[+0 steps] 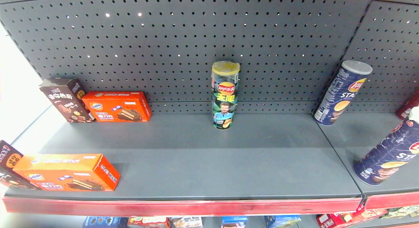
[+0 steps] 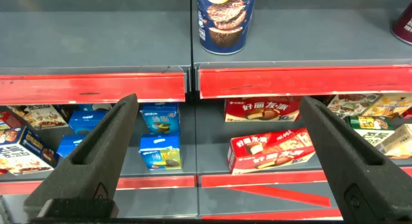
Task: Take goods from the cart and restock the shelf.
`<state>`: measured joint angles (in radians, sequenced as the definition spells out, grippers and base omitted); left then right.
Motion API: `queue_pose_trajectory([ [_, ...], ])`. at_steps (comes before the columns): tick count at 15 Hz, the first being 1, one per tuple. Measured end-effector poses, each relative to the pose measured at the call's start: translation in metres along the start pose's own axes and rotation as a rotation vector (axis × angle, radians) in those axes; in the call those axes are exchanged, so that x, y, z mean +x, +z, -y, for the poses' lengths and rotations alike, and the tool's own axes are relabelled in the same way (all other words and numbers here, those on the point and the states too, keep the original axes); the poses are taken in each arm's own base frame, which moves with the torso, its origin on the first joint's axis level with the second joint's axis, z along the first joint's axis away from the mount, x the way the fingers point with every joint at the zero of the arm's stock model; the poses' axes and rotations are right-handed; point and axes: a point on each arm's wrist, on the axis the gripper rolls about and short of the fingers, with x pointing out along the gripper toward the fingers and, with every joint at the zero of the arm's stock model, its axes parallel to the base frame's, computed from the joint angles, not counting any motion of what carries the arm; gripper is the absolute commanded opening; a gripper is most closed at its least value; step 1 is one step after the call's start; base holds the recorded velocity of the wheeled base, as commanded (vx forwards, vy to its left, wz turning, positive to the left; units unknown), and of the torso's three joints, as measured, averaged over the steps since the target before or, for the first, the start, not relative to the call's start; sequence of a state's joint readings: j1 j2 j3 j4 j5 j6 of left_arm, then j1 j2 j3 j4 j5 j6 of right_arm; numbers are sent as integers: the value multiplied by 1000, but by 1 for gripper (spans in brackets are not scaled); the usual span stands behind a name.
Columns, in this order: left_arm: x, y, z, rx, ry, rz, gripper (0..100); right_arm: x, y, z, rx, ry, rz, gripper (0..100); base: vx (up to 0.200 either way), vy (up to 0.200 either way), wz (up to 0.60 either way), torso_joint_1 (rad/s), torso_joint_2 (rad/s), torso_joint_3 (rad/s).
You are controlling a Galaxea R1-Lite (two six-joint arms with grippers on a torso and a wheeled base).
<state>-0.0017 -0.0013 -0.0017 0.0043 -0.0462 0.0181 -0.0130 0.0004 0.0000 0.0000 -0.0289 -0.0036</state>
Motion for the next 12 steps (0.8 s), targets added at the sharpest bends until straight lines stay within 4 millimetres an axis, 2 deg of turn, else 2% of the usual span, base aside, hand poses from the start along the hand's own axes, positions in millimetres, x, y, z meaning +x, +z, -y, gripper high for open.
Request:
queue_pose_trajectory([
  [6,0,0,0,0,0,0,100,0,0,0,0,-1,0,100,0,0,0,0,0,0],
  [12,0,0,0,0,0,0,100,0,0,0,0,-3,0,100,0,0,600,6,3,0],
])
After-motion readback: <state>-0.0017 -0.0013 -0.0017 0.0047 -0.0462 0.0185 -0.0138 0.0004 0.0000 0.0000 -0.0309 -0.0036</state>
